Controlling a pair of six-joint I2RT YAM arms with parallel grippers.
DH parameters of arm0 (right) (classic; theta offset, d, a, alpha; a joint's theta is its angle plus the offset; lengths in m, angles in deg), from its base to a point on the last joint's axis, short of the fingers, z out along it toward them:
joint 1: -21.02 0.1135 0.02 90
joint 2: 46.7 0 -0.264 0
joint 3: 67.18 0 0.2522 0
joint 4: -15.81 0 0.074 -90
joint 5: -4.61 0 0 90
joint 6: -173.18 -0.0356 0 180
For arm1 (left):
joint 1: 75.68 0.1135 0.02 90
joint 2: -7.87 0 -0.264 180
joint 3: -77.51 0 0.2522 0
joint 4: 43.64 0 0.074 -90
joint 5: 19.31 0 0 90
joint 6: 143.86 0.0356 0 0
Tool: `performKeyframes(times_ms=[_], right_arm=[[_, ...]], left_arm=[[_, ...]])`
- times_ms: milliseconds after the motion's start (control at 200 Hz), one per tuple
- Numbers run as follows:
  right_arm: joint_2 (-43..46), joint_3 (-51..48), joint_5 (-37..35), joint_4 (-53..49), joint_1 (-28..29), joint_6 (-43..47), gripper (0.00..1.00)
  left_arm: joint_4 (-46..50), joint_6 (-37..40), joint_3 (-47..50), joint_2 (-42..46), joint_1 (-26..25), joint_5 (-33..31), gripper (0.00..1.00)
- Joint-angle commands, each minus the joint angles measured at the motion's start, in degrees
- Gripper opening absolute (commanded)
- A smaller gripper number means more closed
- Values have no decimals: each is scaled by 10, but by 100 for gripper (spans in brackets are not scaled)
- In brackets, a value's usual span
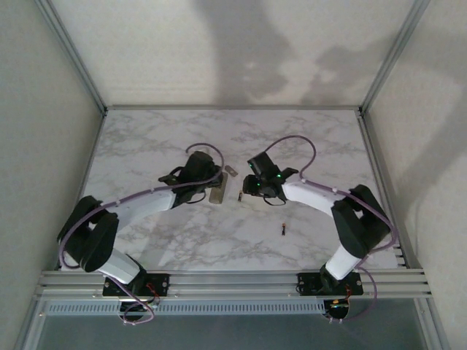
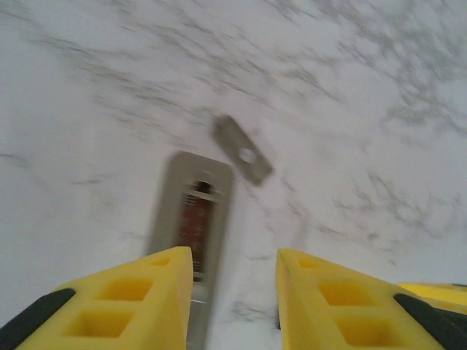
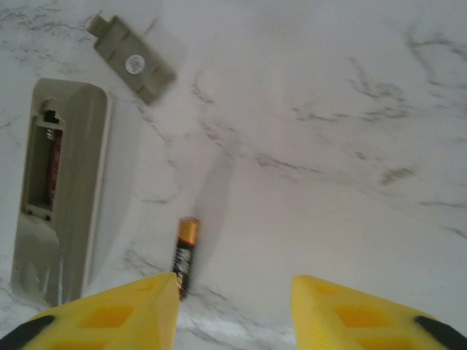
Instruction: Load the batteries into the remote control
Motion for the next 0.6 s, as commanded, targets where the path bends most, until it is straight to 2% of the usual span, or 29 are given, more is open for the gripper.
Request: performKeyframes(times_ms=[0,160,330,596], right_arm=[[-45,48,-4,-47,12,-6,42],[-100,102,-2,-70,20,-7,37],[-141,136,-2,-93,20,-11,33],[-169,150,9,-92,37,-16,30]], left_arm=[[-21,8,63,23,44,16,33],[-82,14,117,32,73,71,32],[-137,4,143,15,75,122,38],[-185,-18,169,6,69,163,41]])
